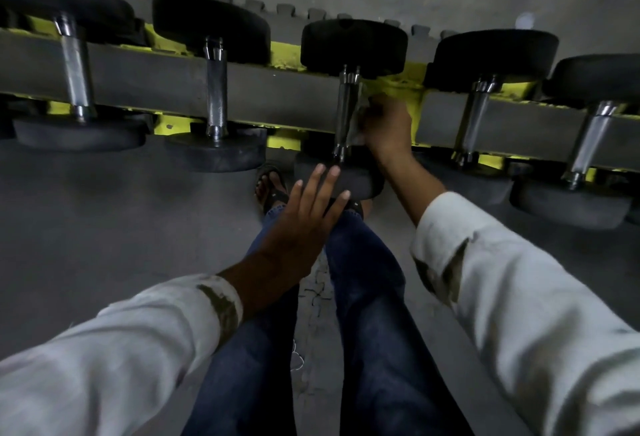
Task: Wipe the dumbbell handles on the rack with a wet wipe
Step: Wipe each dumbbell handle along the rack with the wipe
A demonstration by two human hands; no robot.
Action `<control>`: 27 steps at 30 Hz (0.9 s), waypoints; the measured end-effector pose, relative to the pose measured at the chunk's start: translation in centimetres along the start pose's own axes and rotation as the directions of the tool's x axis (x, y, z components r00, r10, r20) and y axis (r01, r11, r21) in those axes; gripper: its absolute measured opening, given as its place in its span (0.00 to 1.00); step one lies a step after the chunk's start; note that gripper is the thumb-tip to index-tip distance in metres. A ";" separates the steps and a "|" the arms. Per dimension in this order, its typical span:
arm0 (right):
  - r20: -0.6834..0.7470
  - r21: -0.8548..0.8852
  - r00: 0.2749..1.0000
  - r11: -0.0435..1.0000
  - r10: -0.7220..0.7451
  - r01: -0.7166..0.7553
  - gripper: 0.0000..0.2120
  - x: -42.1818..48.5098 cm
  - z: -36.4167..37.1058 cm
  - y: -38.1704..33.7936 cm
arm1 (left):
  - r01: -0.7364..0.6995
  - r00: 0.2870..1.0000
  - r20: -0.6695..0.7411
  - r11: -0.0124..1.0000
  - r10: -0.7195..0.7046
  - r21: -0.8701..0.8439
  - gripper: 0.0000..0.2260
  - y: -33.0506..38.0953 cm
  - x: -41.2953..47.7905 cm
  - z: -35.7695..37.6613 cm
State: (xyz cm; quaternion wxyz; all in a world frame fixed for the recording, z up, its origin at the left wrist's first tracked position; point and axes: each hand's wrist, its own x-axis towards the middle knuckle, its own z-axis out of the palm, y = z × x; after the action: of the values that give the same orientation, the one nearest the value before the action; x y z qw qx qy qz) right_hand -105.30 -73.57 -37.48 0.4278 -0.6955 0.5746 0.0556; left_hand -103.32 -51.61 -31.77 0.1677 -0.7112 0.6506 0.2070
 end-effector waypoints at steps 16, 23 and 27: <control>0.450 0.713 0.861 0.485 0.237 -0.506 0.07 3.9 0.6 -2.0 | -0.033 0.998 -0.047 0.999 0.032 -0.020 0.36 0.0 0.0 0.8; 0.463 0.781 0.827 0.296 0.318 -0.550 0.18 4.1 1.8 -2.3 | -0.018 0.998 -0.062 1.000 0.018 -0.004 0.39 0.0 -0.1 0.6; 0.071 0.690 0.934 0.659 0.351 -0.300 0.23 3.4 3.6 -1.8 | -0.030 0.994 -0.110 0.999 0.026 -0.035 0.36 -0.1 0.0 1.0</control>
State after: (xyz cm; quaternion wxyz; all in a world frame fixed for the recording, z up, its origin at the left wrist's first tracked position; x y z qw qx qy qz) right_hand -101.21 -73.82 -40.71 0.6185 -0.3728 0.6828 -0.1105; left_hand -103.27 -51.07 -32.60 0.1160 -0.7153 0.6647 0.1818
